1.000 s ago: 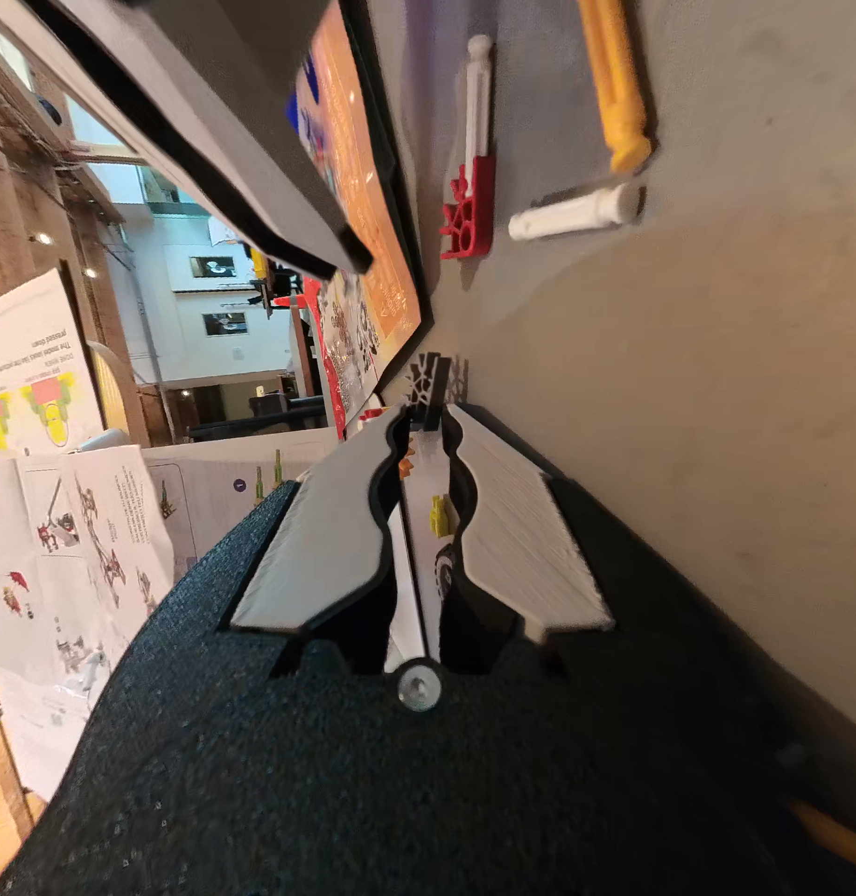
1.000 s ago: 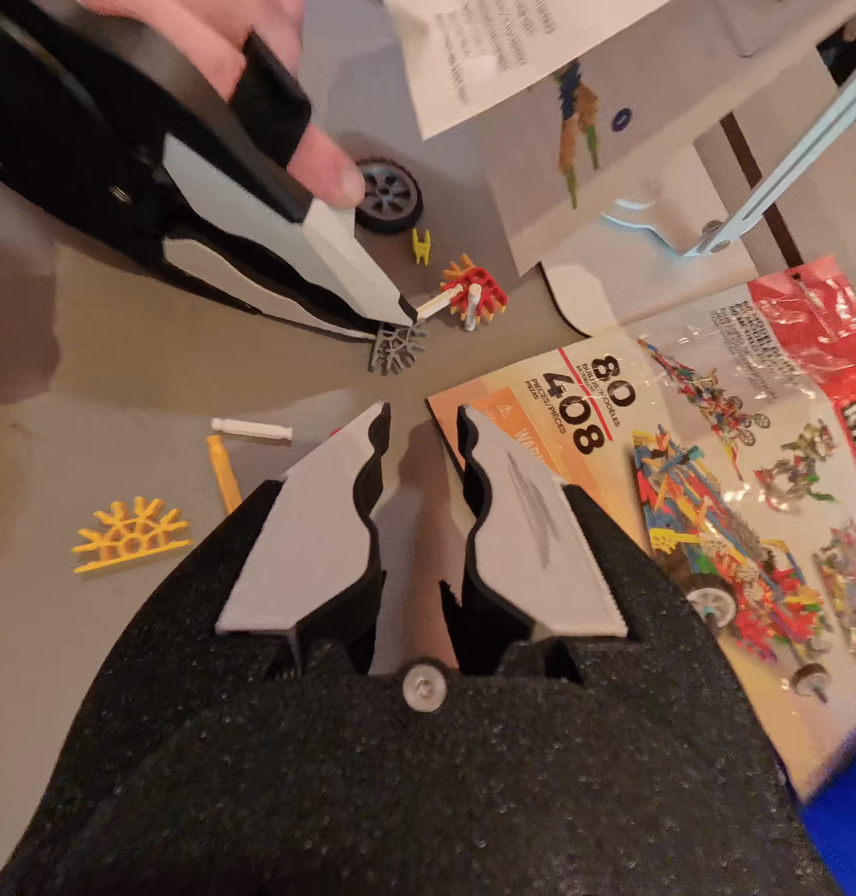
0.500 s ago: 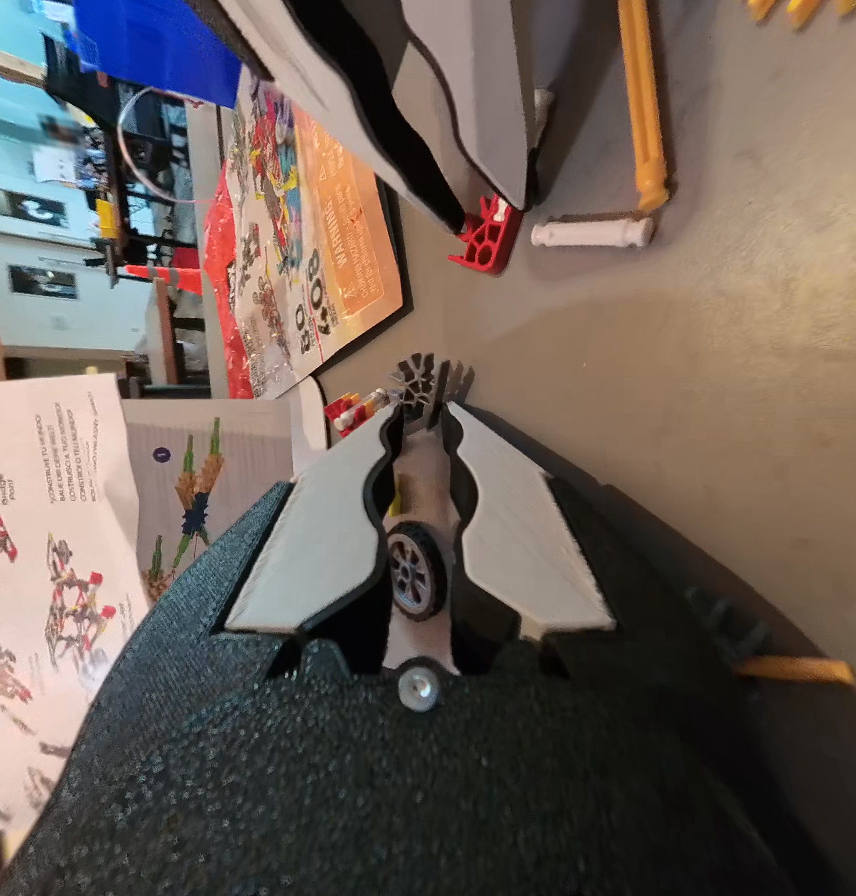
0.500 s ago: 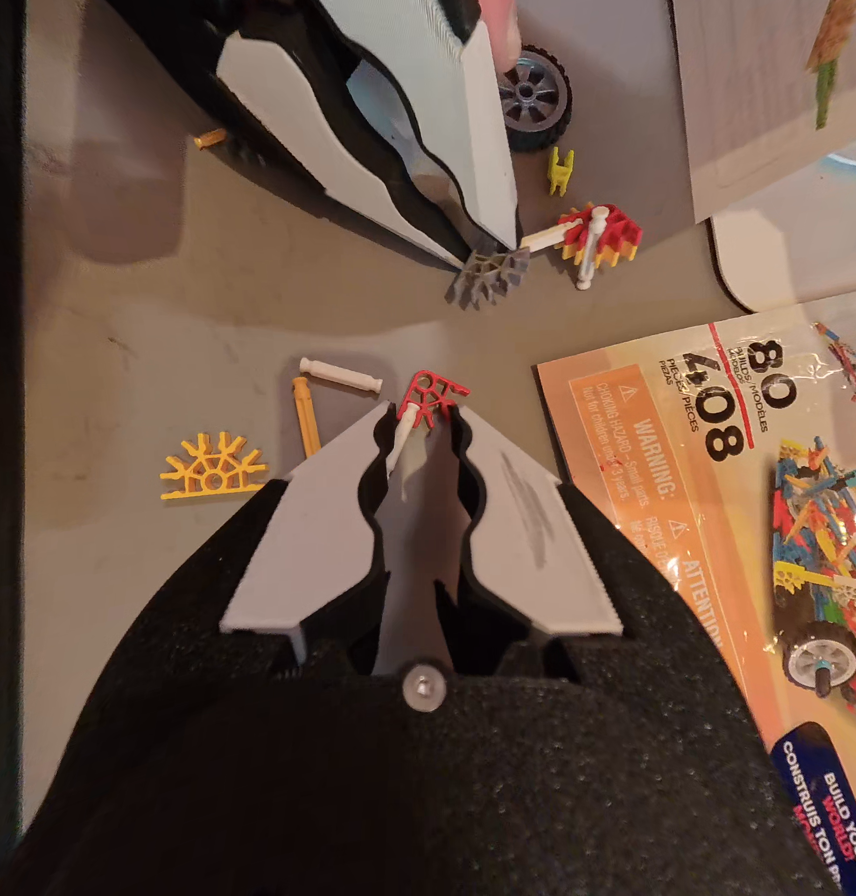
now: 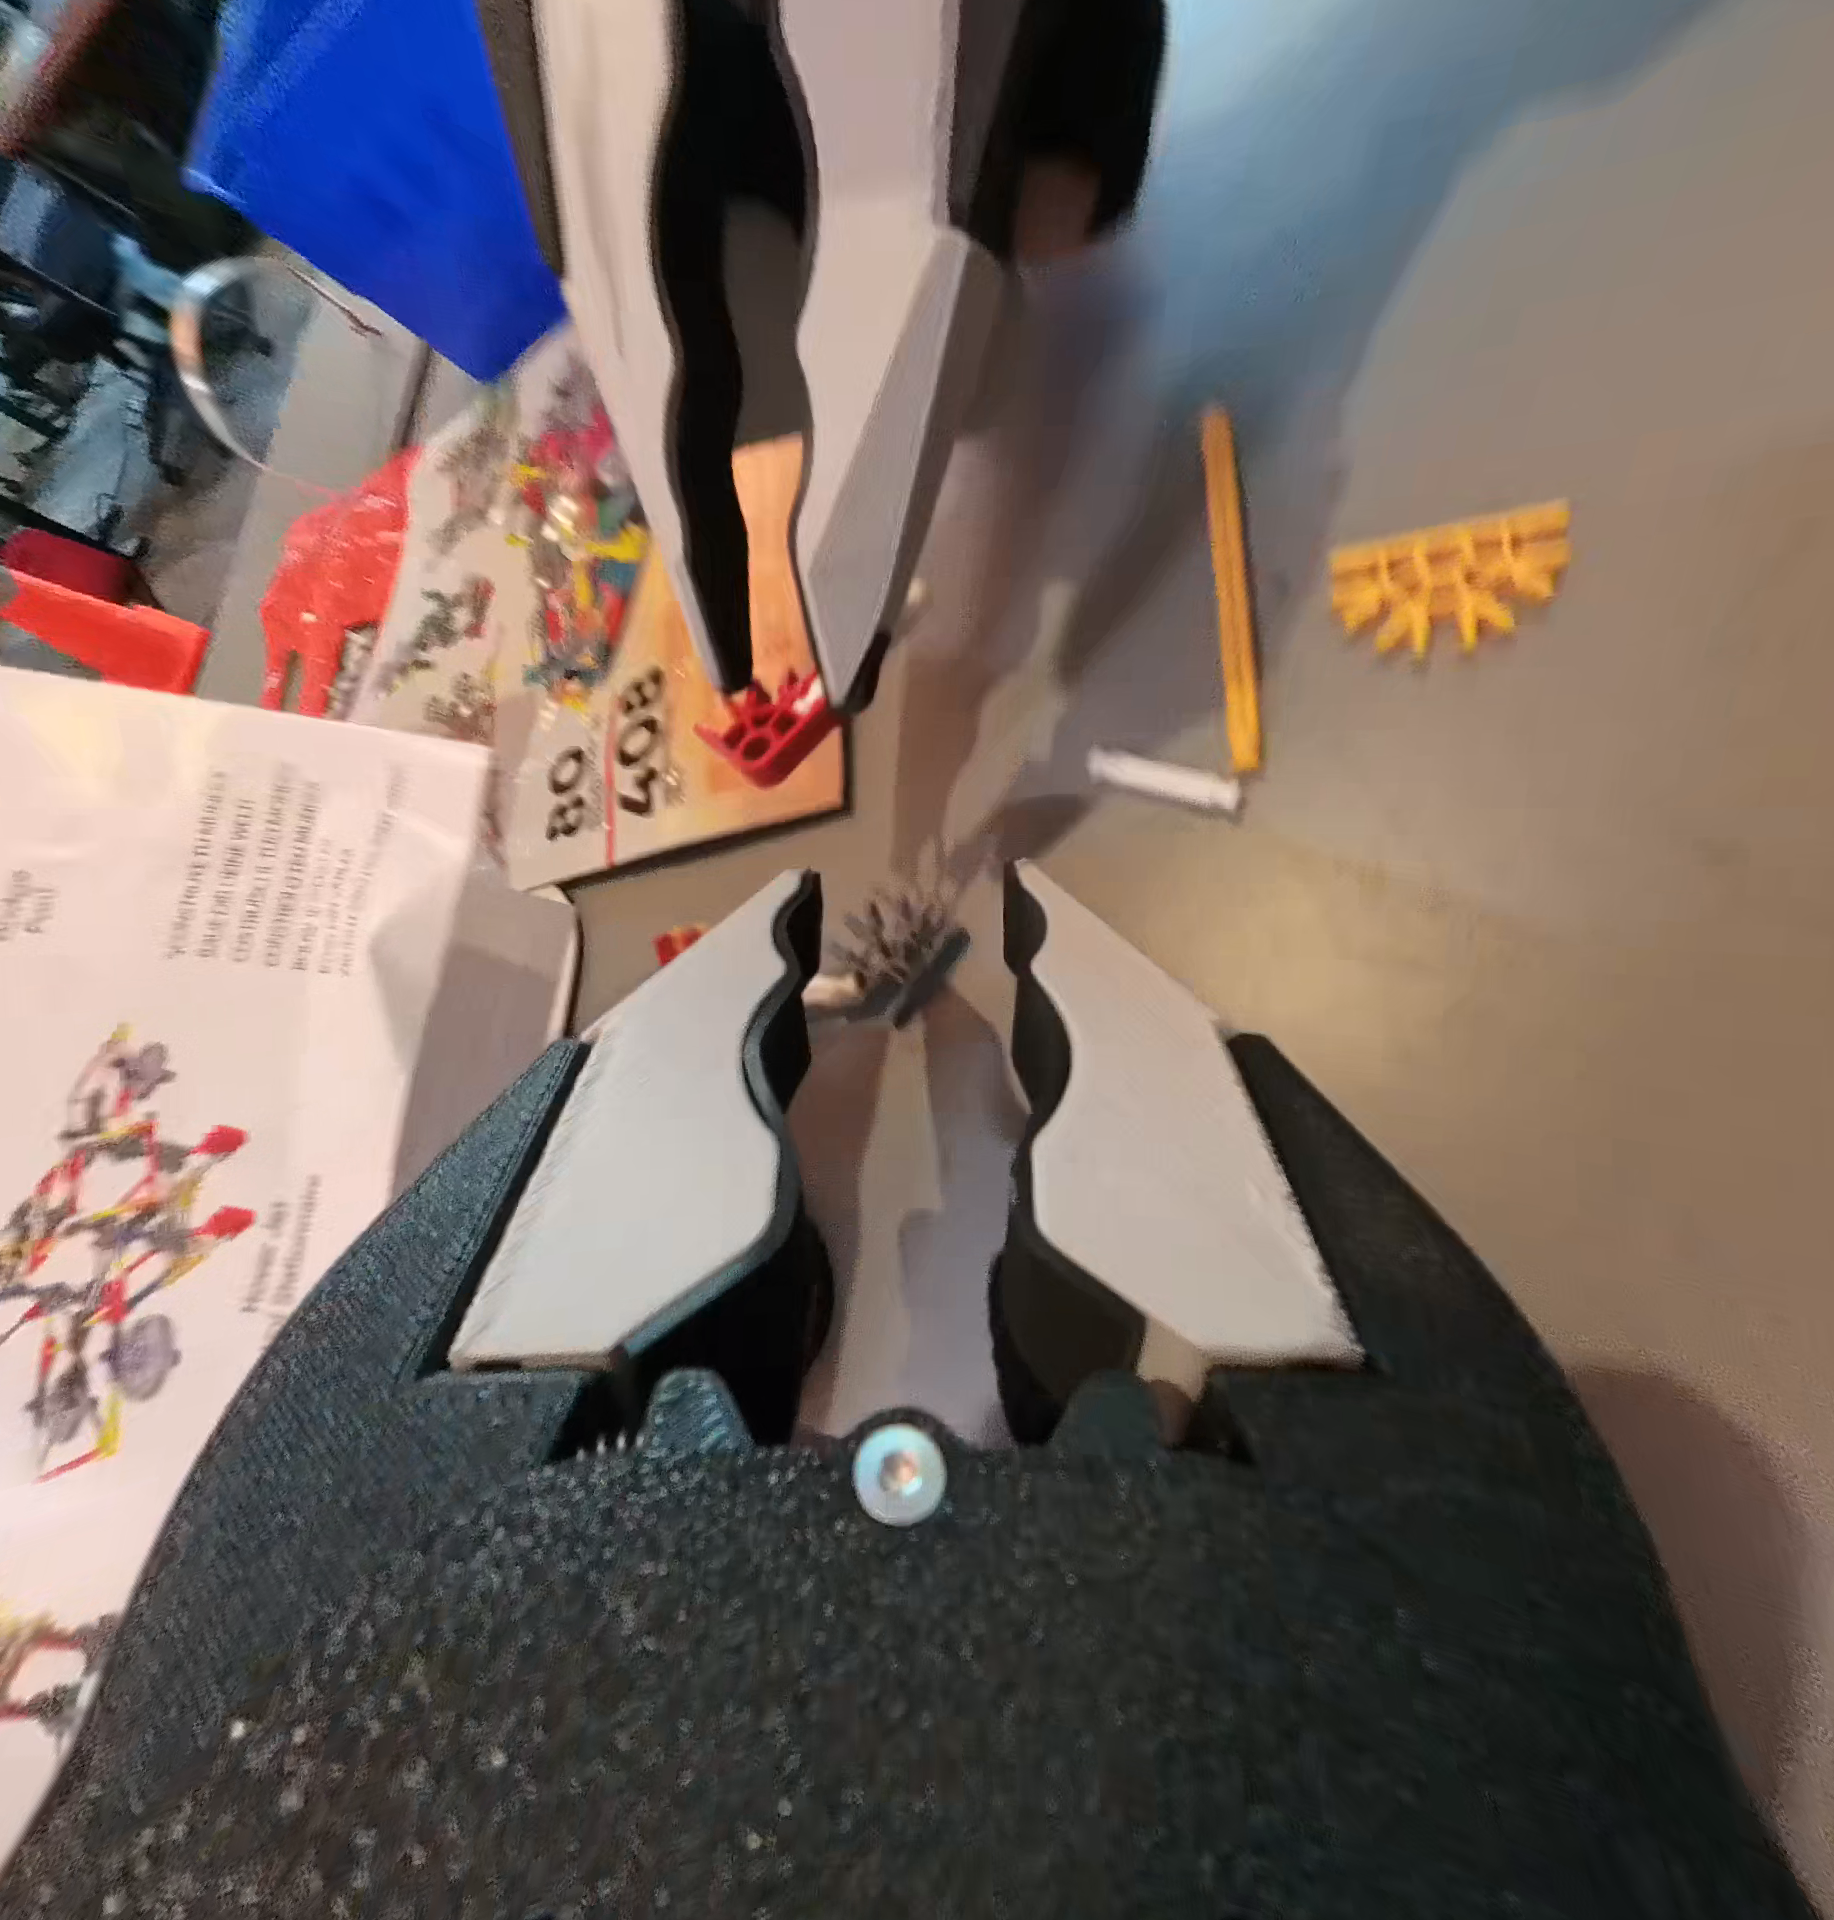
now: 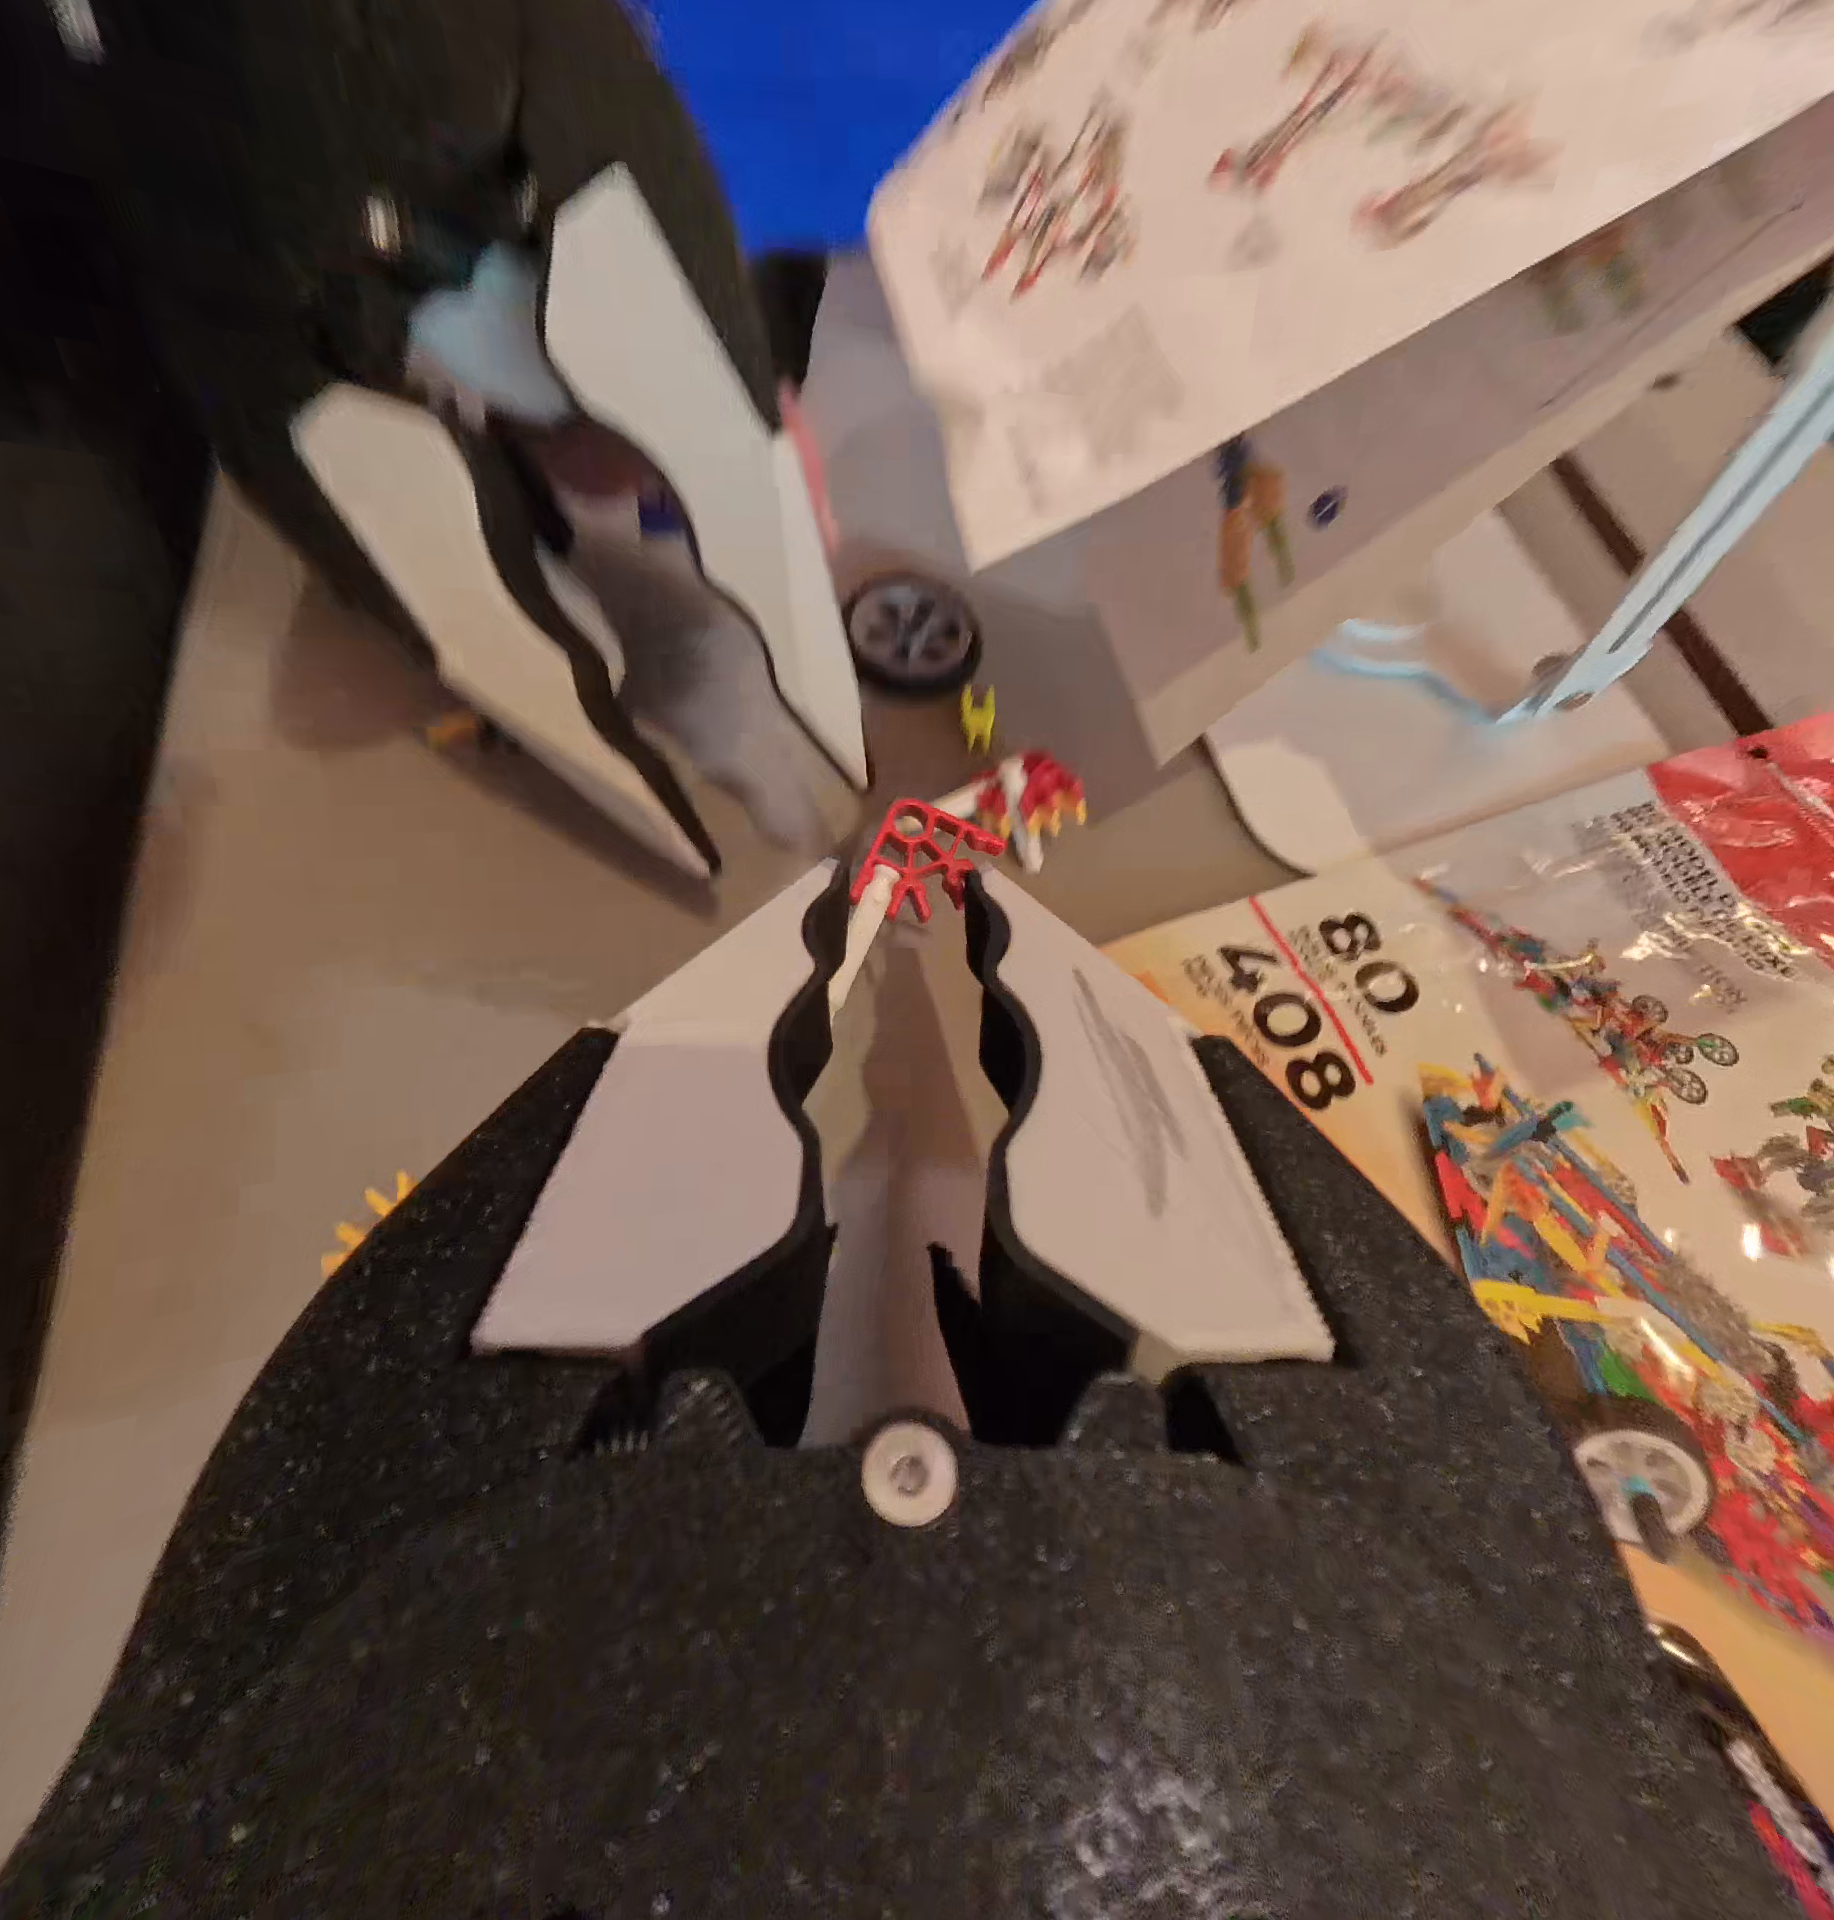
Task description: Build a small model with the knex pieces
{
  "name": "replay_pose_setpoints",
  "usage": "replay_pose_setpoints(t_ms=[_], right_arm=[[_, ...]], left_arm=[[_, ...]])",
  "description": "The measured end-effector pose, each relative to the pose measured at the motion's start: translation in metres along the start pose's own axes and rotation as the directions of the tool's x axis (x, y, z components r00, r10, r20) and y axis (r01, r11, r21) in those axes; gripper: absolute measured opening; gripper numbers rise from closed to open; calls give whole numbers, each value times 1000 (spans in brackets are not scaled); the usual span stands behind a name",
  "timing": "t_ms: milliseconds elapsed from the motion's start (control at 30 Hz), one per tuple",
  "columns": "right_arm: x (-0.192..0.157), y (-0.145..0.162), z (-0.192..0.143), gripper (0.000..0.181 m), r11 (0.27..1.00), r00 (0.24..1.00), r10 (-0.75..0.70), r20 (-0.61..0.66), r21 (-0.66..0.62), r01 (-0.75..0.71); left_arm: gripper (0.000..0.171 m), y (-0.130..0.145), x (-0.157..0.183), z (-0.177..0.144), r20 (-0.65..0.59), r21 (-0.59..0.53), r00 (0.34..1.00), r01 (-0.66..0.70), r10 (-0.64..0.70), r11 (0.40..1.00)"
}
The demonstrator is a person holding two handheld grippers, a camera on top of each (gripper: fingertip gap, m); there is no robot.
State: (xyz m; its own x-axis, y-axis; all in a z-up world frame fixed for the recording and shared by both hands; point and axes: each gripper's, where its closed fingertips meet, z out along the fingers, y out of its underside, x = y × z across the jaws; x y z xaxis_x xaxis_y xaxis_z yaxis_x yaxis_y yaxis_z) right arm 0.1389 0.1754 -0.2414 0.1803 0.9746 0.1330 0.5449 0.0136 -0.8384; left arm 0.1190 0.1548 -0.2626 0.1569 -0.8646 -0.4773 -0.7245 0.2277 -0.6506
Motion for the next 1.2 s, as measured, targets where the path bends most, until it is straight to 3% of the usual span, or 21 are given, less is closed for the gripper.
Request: replay_pose_setpoints(t_ms=[67,200,400,633,967,1067,1200], right_arm=[[8,-17,-5,21,989,996,93,-1,117,-92],[13,-36,-10,21,948,983,180,41,259,-185],[3,-55,-15,21,909,984,153,90,379,-176],[1,-61,-15,21,914,998,58,5,402,-55],[1,-59,-20,20,920,1000,30,-5,392,-26],[2,-59,-23,20,915,999,41,6,401,-39],[0,-54,-27,20,930,1000,-26,-10,366,28]], left_arm=[[33,-15,-11,2,46,83,993,107,-111,991],[29,-36,-17,2,-15,203,951,304,-308,931],[16,-49,-25,-3,-130,294,863,504,-489,812],[0,-56,-30,-9,-218,362,802,596,-556,717],[0,-57,-27,-11,-261,381,794,607,-548,698],[17,-62,-24,-13,-325,382,767,642,-553,665],[29,-68,-28,-24,-424,403,705,709,-568,579]])
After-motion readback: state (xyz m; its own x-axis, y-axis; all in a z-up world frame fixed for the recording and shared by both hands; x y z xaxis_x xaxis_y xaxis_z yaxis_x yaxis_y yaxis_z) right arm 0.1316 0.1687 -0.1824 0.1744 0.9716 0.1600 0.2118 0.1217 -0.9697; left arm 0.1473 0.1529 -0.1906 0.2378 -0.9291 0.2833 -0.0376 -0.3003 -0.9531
